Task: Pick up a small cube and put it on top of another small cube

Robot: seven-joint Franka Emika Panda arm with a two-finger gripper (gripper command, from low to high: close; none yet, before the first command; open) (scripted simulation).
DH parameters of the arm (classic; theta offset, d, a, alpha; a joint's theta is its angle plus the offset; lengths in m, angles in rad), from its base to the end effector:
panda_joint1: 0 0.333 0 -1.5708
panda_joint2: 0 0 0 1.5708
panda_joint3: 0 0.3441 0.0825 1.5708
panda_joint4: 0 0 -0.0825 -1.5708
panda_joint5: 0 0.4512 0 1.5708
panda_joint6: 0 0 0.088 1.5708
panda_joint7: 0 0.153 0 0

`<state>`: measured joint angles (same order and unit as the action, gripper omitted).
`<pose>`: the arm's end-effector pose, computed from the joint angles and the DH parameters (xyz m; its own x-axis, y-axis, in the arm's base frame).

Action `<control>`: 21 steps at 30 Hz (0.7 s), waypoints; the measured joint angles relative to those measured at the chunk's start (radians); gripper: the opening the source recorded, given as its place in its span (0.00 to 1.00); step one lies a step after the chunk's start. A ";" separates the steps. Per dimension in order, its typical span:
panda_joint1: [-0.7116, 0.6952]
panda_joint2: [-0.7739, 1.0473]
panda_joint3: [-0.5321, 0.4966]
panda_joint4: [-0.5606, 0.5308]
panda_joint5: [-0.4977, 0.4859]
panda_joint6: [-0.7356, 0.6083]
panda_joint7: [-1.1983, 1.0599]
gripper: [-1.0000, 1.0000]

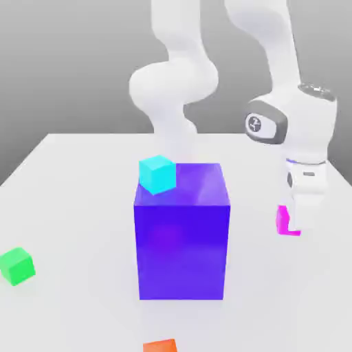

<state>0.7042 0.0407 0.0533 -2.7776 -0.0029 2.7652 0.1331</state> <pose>0.2886 0.2737 0.1144 0.8087 0.5859 -0.0527 0.5869 -0.8096 0.0058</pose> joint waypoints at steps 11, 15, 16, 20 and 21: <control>-0.349 0.153 -0.257 0.377 0.031 -0.278 -0.261 0.00; -0.463 0.161 -0.344 0.428 0.045 -0.315 -0.372 0.00; -0.490 0.160 -0.365 0.431 0.049 -0.316 -0.402 0.00; -0.606 0.139 -0.453 0.403 0.065 -0.292 -0.540 0.00; -0.637 0.131 -0.477 0.391 0.070 -0.281 -0.579 0.00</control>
<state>0.0671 0.1722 -0.4233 -2.3863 0.0669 2.4841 -0.4463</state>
